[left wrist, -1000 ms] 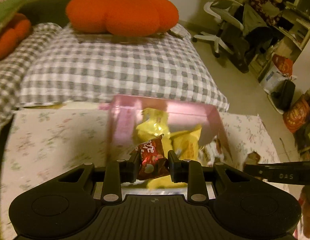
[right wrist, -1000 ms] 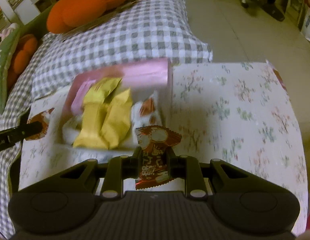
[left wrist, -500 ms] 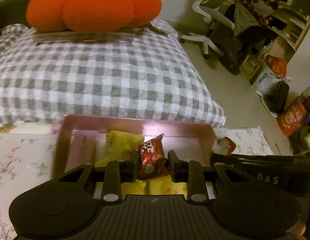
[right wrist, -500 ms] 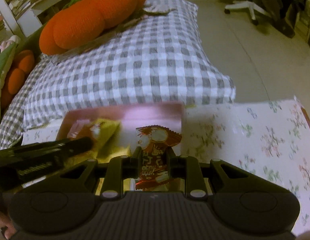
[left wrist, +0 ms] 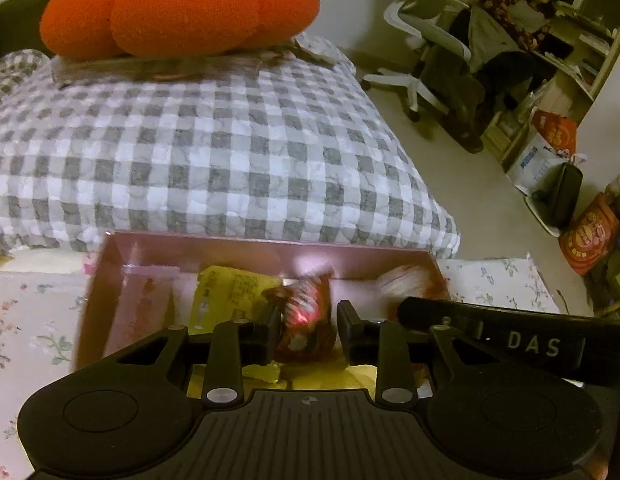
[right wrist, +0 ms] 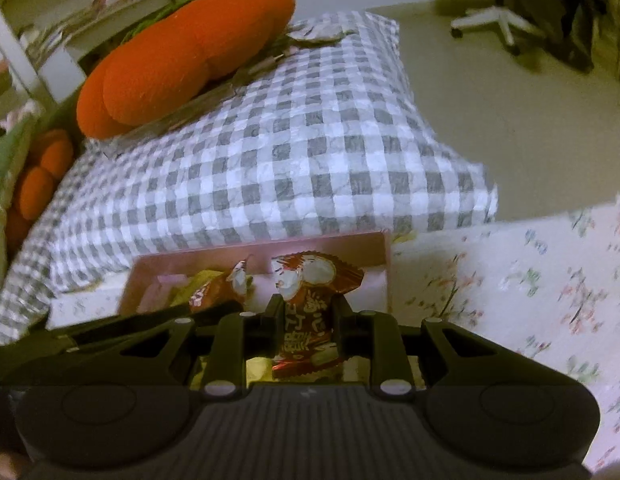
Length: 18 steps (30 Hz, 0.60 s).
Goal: Organize snacks
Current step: 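Open left tool over the box while right tool releases its packet inside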
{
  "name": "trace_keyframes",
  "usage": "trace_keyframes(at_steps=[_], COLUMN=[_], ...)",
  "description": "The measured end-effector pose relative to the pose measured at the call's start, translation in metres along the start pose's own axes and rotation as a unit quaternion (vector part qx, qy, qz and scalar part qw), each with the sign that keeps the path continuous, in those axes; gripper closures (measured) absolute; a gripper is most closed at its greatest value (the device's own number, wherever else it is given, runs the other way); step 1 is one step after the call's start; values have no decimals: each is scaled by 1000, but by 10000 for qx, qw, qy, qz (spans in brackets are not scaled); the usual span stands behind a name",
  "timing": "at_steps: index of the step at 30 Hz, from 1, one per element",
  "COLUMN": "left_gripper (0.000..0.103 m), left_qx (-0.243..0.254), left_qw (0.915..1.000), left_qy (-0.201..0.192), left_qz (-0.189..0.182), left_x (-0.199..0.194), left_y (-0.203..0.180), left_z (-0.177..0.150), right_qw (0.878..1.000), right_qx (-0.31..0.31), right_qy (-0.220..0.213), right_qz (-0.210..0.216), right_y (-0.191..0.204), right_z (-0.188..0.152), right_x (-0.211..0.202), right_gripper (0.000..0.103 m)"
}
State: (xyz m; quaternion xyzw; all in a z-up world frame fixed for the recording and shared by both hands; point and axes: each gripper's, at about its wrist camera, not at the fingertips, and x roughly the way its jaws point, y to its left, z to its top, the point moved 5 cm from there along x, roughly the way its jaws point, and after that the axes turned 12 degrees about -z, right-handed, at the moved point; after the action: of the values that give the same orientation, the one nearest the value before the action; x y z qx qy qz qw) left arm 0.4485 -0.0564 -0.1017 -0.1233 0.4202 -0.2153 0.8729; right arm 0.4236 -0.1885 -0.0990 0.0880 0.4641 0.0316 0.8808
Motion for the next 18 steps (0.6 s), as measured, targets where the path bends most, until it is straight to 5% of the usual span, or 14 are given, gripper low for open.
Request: trace_keyframes(at_steps=[4, 18], left_gripper=[60, 55], left_qx=[50, 95], left_qw=[10000, 9987], left_qy=[-43, 180], left_qz=[38, 474], left_x=[-16, -96], left_y=[-2, 10], left_z=[5, -16], right_qw=[9999, 9995], right_qx=[80, -175], right_qy=[-65, 126], right_qz=[-35, -222], right_y=[-2, 2], right_z=[3, -23], right_x=[-14, -58], right_gripper=[76, 62])
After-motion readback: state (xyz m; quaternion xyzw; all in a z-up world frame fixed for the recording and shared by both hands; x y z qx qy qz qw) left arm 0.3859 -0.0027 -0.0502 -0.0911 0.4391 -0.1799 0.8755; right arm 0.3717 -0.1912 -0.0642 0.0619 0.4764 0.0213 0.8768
